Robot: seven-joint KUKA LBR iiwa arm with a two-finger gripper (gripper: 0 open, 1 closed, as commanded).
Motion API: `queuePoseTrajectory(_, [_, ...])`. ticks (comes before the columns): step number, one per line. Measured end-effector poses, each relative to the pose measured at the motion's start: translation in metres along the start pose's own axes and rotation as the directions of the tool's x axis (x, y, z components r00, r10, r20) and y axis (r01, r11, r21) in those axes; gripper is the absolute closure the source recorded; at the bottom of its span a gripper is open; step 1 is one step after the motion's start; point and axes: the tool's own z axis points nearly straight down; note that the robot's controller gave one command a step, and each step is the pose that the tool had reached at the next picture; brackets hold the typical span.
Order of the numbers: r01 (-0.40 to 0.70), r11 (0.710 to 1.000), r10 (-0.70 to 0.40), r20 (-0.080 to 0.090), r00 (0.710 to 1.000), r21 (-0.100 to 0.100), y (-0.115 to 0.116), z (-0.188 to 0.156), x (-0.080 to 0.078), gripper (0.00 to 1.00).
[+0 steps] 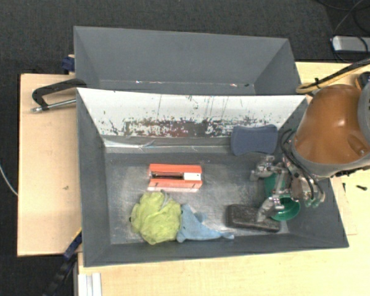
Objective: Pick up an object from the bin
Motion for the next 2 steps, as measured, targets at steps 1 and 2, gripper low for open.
queuePoseTrajectory(1, [-0.022,1.0,0.022,-0.016,1.0,-0.003,0.0055,0.0563,0.0006,0.0])
queuePoseTrajectory(2, [-0.021,1.0,0.021,-0.017,1.0,-0.002,0.005,0.0545,0.0011,1.0])
